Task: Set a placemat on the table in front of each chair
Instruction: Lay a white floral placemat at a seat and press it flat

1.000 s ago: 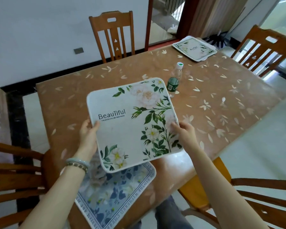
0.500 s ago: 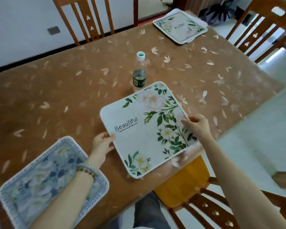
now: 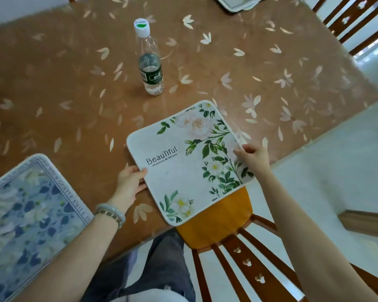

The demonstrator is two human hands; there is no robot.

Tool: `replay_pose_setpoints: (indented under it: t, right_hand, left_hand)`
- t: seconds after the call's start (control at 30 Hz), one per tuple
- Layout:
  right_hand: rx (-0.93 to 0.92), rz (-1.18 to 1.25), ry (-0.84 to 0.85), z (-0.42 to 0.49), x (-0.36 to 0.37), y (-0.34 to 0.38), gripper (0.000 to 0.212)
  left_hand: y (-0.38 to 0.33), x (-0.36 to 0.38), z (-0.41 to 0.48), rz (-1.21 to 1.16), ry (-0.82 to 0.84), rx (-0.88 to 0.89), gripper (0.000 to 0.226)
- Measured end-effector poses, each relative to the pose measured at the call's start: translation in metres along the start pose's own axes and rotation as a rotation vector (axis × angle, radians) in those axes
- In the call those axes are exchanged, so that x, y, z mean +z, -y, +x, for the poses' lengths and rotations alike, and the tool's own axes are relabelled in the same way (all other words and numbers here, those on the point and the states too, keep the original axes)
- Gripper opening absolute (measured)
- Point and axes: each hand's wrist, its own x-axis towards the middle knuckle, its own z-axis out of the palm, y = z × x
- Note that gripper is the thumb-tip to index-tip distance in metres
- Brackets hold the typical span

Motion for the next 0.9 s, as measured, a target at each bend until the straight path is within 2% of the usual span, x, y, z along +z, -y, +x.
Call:
replay_pose_setpoints:
  t: [0.13,0.27,0.37,0.6,0.77,0.83,0.9]
  right_hand:
    - [0.002,-0.080,0.007,0.009,0.004,-0.006,0.010]
    - [-0.039,-0.144,0.018,0.017,0.007,-0.004,0.013]
    - [-0.074,-0.236,0.043,0.023,0.009,-0.006,0.017]
    - [-0.068,-0.336,0.057,0.030,0.007,-0.006,0.016]
    - [-0.054,-0.392,0.072,0.027,0.007,-0.003,0.015]
    - [-0.052,-0.348,0.056,0.024,0.007,0.003,0.038]
    - [-0.129,-0.417,0.042,0.036,0.017,0.020,0.063]
  left_hand:
    - [0.006,0.004,0.002,0.035,-0.075,0.035,0.013]
    - [0.008,-0.002,0.006,0.142,-0.119,0.157,0.003]
    - [0.011,-0.007,0.010,0.211,-0.126,0.208,0.011]
    - [0.015,-0.008,0.021,0.185,-0.162,0.135,0.021]
    - [0.017,-0.005,0.020,0.251,-0.206,0.140,0.026]
    - [0.013,0.000,0.015,0.321,-0.226,0.168,0.032]
    - [0.006,0.005,0.017,0.451,-0.317,0.251,0.040]
